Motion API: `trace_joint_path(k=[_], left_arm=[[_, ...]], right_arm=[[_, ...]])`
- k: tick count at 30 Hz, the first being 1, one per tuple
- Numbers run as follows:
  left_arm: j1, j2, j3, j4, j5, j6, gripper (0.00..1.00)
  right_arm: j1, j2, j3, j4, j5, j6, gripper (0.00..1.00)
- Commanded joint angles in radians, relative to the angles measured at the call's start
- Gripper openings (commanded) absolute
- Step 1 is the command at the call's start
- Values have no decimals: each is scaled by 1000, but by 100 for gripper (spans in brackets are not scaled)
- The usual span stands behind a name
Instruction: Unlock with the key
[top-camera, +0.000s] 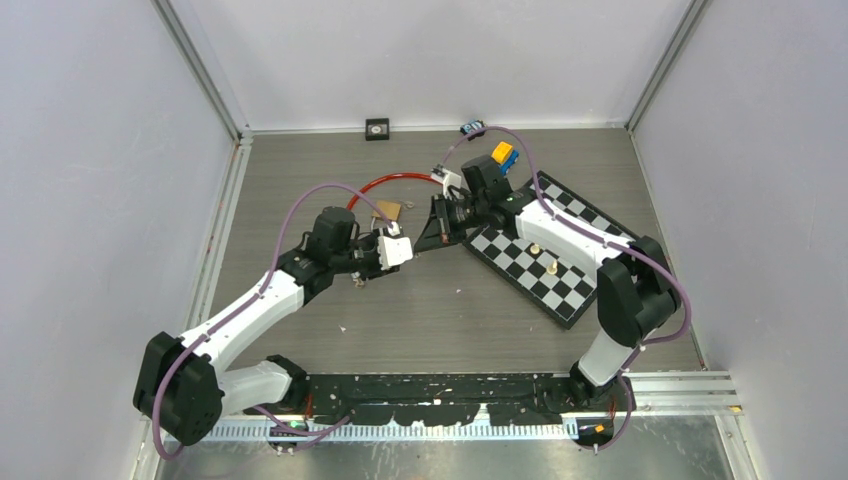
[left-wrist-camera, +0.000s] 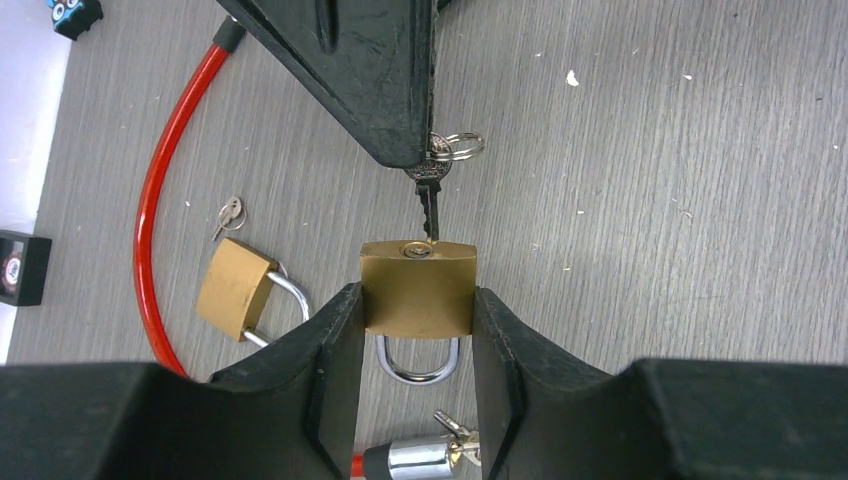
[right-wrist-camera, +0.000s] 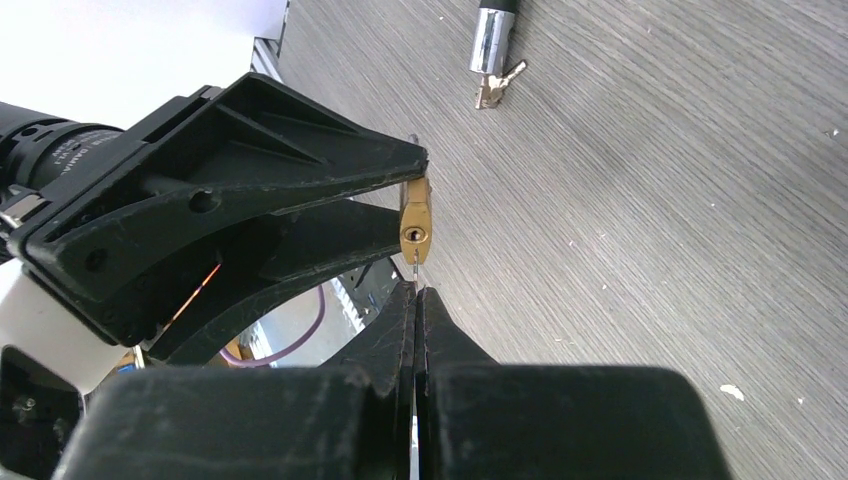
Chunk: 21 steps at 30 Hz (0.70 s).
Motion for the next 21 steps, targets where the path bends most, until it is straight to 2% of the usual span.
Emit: trace_joint_path(k=[1, 14, 21], left_arm=[[-3, -21, 10, 65, 19, -11, 0], [-2, -19, 3, 66, 24, -2, 0], [-3, -19, -19, 63, 72, 59, 0]], right_arm=[[-4, 12, 6, 8, -1, -6, 1], [-4, 3, 8, 17, -10, -3, 1], [-5, -12, -3, 28, -11, 4, 1]])
